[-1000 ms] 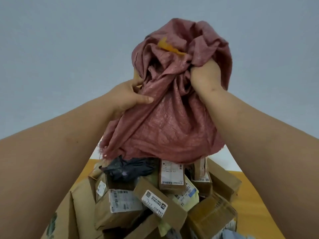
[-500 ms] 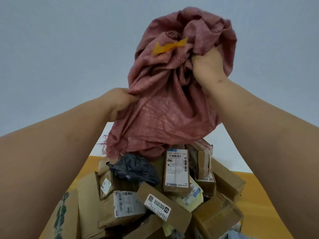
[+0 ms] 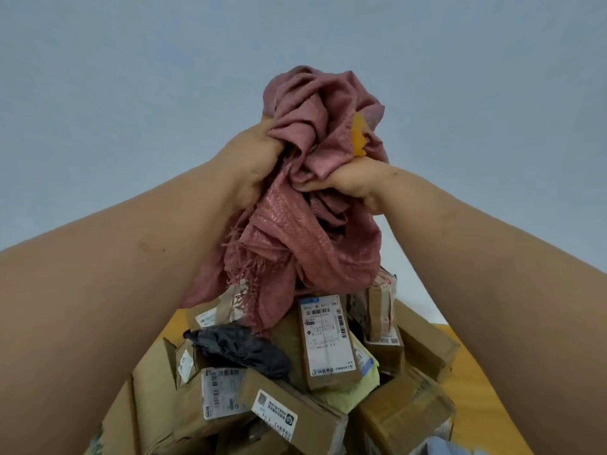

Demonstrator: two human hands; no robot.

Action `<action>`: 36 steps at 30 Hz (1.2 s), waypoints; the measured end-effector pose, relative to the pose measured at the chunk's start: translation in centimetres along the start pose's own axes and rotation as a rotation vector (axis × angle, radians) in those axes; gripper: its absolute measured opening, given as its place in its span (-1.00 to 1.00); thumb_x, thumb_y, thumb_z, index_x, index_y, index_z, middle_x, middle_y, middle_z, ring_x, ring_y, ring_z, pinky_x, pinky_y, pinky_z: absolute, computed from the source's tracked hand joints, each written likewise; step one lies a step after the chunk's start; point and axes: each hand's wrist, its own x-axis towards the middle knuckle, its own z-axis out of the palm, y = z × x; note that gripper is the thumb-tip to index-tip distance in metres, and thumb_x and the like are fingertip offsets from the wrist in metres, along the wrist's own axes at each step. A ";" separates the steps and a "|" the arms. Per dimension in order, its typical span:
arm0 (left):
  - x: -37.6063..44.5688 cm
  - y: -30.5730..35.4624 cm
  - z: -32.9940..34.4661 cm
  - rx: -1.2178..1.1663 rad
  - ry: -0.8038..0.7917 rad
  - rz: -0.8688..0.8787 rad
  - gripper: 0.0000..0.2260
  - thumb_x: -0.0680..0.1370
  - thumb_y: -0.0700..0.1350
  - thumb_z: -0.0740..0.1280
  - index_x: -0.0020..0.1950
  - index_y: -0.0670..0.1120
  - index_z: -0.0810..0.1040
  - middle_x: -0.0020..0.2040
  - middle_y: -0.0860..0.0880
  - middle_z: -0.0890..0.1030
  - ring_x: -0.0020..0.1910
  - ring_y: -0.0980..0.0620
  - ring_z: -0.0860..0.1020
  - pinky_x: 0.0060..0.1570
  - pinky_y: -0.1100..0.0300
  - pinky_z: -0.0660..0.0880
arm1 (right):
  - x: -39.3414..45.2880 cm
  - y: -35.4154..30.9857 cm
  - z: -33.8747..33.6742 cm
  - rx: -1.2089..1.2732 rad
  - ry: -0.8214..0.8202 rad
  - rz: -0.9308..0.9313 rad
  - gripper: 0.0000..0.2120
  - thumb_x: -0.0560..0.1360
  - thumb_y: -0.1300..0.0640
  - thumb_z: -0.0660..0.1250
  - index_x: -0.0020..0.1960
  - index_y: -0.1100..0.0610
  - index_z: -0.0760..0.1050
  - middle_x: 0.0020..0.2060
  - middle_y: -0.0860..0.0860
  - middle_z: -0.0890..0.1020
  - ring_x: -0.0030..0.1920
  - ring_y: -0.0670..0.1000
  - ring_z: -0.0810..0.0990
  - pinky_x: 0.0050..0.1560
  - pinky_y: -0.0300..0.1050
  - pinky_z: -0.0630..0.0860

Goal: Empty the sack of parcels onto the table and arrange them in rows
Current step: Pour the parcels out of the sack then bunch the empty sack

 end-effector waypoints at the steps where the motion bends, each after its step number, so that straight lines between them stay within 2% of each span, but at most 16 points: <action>1: -0.2 0.0 0.0 0.025 -0.006 -0.015 -0.72 0.64 -0.22 0.25 0.33 -0.10 0.55 0.15 -0.18 0.67 0.12 -0.14 0.65 0.10 -0.05 0.61 | 0.6 0.2 0.3 -0.056 0.100 -0.037 -0.46 0.45 0.09 0.52 0.39 0.03 0.48 0.21 -0.04 0.62 0.20 0.00 0.59 0.21 -0.13 0.53; 4: -0.9 -0.2 -1.1 0.093 -0.072 -0.036 -0.61 0.50 -0.17 0.41 0.33 -0.11 0.54 0.18 -0.15 0.66 0.12 -0.11 0.65 0.09 0.02 0.62 | 1.3 0.0 0.4 -0.365 0.349 -0.017 -0.66 0.63 0.20 0.20 0.37 0.24 0.48 0.30 0.19 0.55 0.32 0.18 0.49 0.25 -0.13 0.36; 7: -1.5 -0.2 -3.2 0.105 -0.082 -0.057 -0.64 0.54 -0.28 0.39 0.33 -0.13 0.52 0.16 -0.11 0.66 0.08 -0.02 0.66 -0.02 0.20 0.62 | 1.9 -0.9 -1.7 -0.226 0.649 -0.101 -0.73 0.59 0.23 0.22 0.21 0.32 0.56 0.16 0.25 0.62 0.20 0.22 0.57 0.16 -0.04 0.44; 9: -1.9 -0.4 -4.1 0.115 -0.057 -0.069 -0.69 0.55 -0.32 0.37 0.25 -0.08 0.56 0.03 -0.04 0.66 -0.03 0.05 0.67 -0.06 0.25 0.60 | 2.4 -1.2 -2.7 -0.083 0.810 -0.186 -0.77 0.54 0.21 0.27 0.10 0.31 0.59 0.06 0.25 0.66 0.11 0.18 0.61 0.12 0.01 0.52; 11: -2.1 -1.1 -4.7 0.180 -0.005 -0.086 -0.60 0.49 -0.29 0.45 0.29 -0.01 0.53 0.04 -0.02 0.60 0.01 0.04 0.64 0.09 0.15 0.58 | 2.5 -1.7 -3.1 -0.026 0.819 -0.277 -0.79 0.52 0.23 0.29 0.10 0.28 0.60 0.02 0.18 0.68 0.05 0.08 0.61 0.02 -0.10 0.51; 14: -2.3 -2.7 -5.8 0.395 0.078 -0.198 -0.04 0.22 -0.04 0.66 0.54 0.09 0.28 0.36 -0.04 0.42 0.34 -0.06 0.47 0.37 -0.05 0.40 | 1.9 -2.5 -2.7 0.032 0.647 -0.326 -0.78 0.55 0.20 0.34 0.19 0.15 0.56 -0.04 -0.04 0.63 0.01 -0.06 0.59 -0.03 -0.31 0.44; 16: -2.6 -3.8 -6.2 0.416 0.093 -0.297 0.16 0.19 0.00 0.68 0.62 0.09 0.04 0.57 -0.04 0.21 0.52 -0.12 0.24 0.48 -0.14 0.21 | 1.6 -2.8 -2.8 0.118 0.561 -0.356 -0.69 0.48 0.11 0.42 0.21 0.11 0.55 -0.03 -0.09 0.65 0.02 -0.11 0.60 0.09 -0.24 0.53; 17: -2.8 -4.3 -6.3 0.397 0.091 -0.318 0.15 0.25 -0.01 0.65 0.63 0.09 -0.03 0.61 -0.03 0.13 0.55 -0.12 0.18 0.50 -0.14 0.16 | 1.5 -2.9 -2.9 0.169 0.516 -0.360 -0.59 0.42 0.05 0.45 0.24 0.14 0.56 0.02 -0.04 0.67 0.07 -0.06 0.62 0.16 -0.15 0.56; 19: -3.1 -5.3 -6.3 0.360 0.075 -0.359 0.09 0.34 -0.04 0.60 0.64 0.06 -0.09 0.60 0.02 0.13 0.54 -0.09 0.20 0.47 -0.06 0.18 | 1.3 -2.8 -2.9 0.227 0.435 -0.336 -0.47 0.35 0.01 0.46 0.28 0.15 0.56 0.09 0.03 0.68 0.13 0.01 0.64 0.21 -0.01 0.59; 21: -3.3 -5.6 -6.0 0.339 0.036 -0.360 -0.03 0.41 -0.09 0.56 0.62 0.04 -0.02 0.48 0.07 0.27 0.38 0.01 0.31 0.32 0.06 0.25 | 1.2 -2.7 -2.9 0.304 0.405 -0.306 -0.44 0.31 0.00 0.48 0.28 0.14 0.56 0.08 0.08 0.69 0.12 0.07 0.65 0.19 0.08 0.60; 23: -3.4 -5.7 -5.6 0.331 0.019 -0.330 -0.09 0.40 -0.11 0.57 0.59 0.12 0.07 0.38 0.11 0.36 0.30 0.05 0.36 0.22 0.10 0.28 | 1.4 -2.5 -2.8 0.389 0.350 -0.289 -0.43 0.30 -0.01 0.51 0.27 0.14 0.57 0.07 0.13 0.69 0.10 0.13 0.67 0.16 0.16 0.60; 26: -3.1 -5.6 -5.4 0.350 0.050 -0.320 -0.20 0.40 -0.11 0.57 0.52 0.13 0.23 0.26 0.11 0.48 0.23 0.05 0.42 0.17 0.13 0.30 | 1.4 -3.0 -2.3 0.451 0.255 -0.307 -0.47 0.34 0.04 0.53 0.26 0.17 0.57 0.10 0.20 0.68 0.13 0.21 0.66 0.18 0.22 0.58; 29: -2.8 -4.9 -5.1 0.379 0.111 -0.358 -0.63 0.49 -0.08 0.48 0.28 -0.01 0.52 0.00 0.06 0.62 -0.06 0.04 0.54 0.07 0.15 0.41 | 1.1 -3.6 -2.5 0.484 0.226 -0.305 -0.59 0.42 0.14 0.47 0.24 0.22 0.57 0.09 0.24 0.67 0.12 0.23 0.66 0.18 0.24 0.58; 32: -2.3 -3.9 -5.3 0.344 0.208 -0.338 -0.91 0.57 -0.13 0.34 0.06 -0.04 0.58 -0.16 -0.01 0.63 -0.23 -0.01 0.55 0.03 0.00 0.54 | 0.9 -3.8 -3.1 0.413 0.220 -0.270 -0.66 0.49 0.18 0.41 0.24 0.26 0.57 0.08 0.26 0.67 0.12 0.25 0.65 0.16 0.28 0.57; 34: -1.8 -3.3 -5.8 0.240 0.319 -0.280 -0.90 0.59 -0.15 0.28 0.00 -0.07 0.59 -0.24 -0.03 0.63 -0.31 0.00 0.53 -0.14 0.05 0.57 | 0.6 -3.6 -3.4 0.395 0.203 -0.241 -0.65 0.47 0.13 0.43 0.23 0.21 0.58 0.08 0.26 0.67 0.12 0.27 0.65 0.14 0.31 0.57; 36: -1.2 -2.8 -6.1 0.121 0.415 -0.219 -0.82 0.58 -0.16 0.24 0.09 -0.12 0.61 -0.27 -0.05 0.61 -0.42 0.03 0.52 -0.33 0.17 0.53 | 0.3 -3.2 -3.5 0.237 0.191 -0.190 -0.79 0.48 0.11 0.43 0.09 0.15 0.63 0.00 0.22 0.69 0.04 0.24 0.67 0.08 0.26 0.61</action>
